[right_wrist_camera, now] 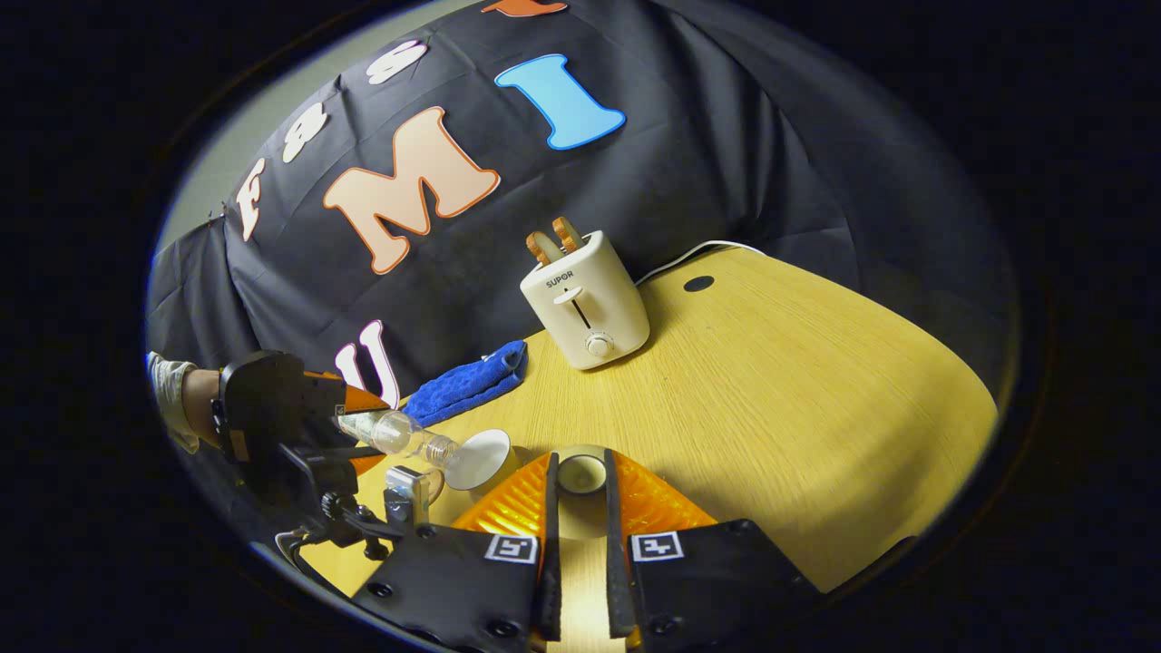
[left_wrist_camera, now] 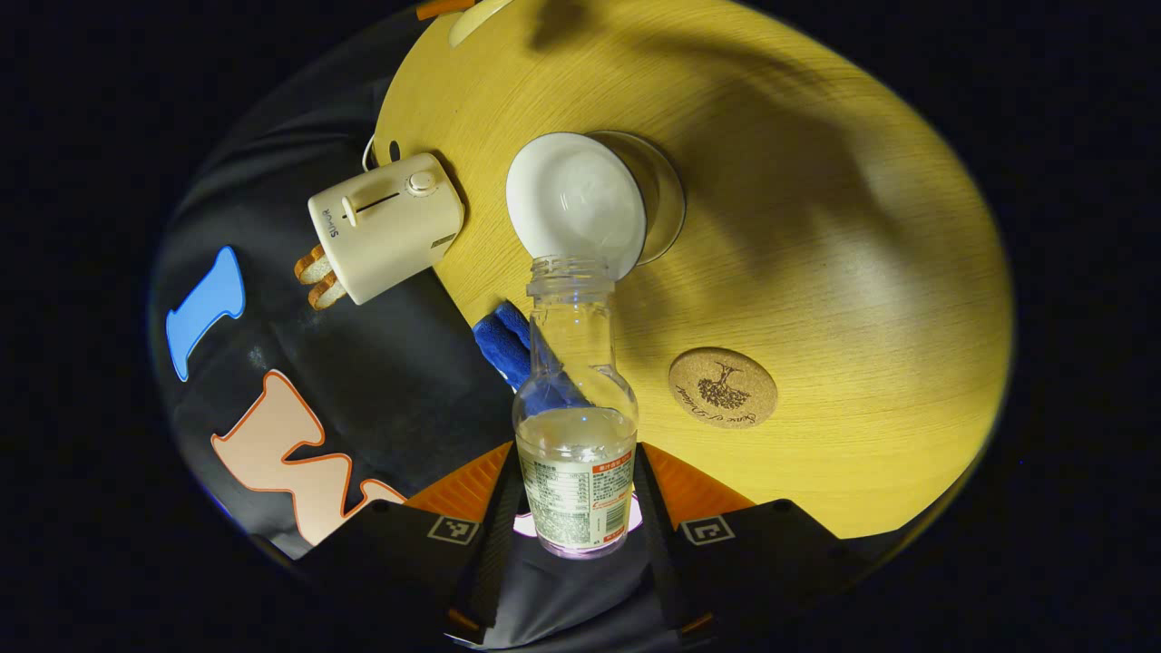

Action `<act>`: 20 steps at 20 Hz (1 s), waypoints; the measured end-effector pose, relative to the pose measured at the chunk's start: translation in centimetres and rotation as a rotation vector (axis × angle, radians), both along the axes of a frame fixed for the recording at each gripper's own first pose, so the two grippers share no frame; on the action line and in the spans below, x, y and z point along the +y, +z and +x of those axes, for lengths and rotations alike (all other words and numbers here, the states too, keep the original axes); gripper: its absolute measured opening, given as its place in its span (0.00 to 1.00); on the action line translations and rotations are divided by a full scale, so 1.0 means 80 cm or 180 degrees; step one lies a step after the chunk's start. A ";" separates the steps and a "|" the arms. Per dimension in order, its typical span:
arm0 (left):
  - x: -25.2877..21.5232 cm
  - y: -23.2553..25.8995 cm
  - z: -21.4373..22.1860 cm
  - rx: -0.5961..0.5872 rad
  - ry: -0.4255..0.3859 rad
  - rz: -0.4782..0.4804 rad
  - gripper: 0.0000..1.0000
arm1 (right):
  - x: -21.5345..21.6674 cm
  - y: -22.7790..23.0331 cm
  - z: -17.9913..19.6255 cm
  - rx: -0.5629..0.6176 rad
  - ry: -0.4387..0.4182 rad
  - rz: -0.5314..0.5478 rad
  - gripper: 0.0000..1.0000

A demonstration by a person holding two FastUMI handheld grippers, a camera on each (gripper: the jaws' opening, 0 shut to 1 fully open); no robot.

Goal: Open the teacup lid with one hand, grasp the water bottle and pour water into the teacup with the other hand; after pouring, place the water bottle on the coaster and then close the teacup lid.

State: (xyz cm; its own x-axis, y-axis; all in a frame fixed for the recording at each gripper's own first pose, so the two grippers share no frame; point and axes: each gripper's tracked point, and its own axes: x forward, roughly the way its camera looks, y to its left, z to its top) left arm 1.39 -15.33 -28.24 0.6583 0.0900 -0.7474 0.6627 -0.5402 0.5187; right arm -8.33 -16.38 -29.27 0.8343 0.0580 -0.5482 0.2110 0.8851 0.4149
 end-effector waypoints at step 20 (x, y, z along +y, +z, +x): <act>0.009 -0.033 -0.012 0.0074 0.1466 -0.2078 0.65 | 0.019 0.026 0.040 0.0068 0.0334 -0.0344 0.23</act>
